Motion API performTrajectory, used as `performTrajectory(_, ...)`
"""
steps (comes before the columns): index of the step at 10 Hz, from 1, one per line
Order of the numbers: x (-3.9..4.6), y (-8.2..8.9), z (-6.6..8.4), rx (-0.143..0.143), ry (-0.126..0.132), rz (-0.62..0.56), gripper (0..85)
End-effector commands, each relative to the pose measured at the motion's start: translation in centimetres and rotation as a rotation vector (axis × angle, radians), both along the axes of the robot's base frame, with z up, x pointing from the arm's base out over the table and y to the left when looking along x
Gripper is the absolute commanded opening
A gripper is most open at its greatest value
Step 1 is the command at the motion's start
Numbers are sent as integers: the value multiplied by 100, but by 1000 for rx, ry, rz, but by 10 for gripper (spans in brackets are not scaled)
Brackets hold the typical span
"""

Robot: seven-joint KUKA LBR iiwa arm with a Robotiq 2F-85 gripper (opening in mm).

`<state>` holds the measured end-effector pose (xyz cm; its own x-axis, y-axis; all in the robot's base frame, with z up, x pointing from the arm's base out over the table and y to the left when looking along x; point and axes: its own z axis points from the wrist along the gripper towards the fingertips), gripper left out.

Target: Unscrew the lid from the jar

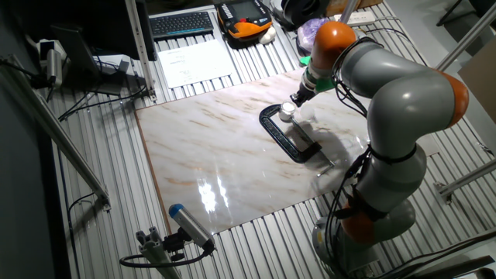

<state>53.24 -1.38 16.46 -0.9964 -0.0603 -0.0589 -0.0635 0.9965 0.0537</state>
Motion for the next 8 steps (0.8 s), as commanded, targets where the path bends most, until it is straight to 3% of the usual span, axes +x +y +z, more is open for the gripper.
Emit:
performTrajectory(1, 1, 24, 9, 0, 1, -5, 0)
performTrajectory(8, -22, 152, 39, -15, 34, -34, 0)
